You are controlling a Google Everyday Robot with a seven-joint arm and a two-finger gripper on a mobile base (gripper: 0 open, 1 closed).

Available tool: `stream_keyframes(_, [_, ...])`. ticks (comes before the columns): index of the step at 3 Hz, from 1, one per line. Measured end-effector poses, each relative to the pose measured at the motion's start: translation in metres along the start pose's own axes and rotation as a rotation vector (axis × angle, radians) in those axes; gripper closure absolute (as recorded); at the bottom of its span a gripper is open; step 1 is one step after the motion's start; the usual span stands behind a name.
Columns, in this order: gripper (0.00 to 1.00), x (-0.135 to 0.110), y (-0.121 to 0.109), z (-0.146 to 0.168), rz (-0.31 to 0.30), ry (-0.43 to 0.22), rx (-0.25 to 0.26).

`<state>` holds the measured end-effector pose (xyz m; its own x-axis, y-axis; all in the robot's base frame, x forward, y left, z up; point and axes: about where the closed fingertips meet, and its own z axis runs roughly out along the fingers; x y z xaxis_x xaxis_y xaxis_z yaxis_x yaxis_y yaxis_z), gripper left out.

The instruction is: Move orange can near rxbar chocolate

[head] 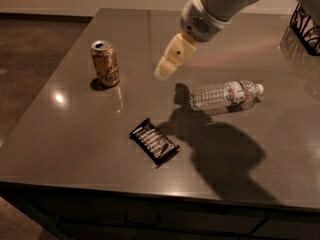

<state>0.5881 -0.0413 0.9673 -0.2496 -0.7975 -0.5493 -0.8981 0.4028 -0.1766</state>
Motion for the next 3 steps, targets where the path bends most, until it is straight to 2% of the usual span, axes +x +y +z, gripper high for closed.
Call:
stream_keyframes(2, [0.00, -0.054, -0.010, 0.072, 0.082, -0.093, 0.018])
stream_keyframes(3, [0.00, -0.083, -0.006, 0.113, 0.060, -0.165, -0.007])
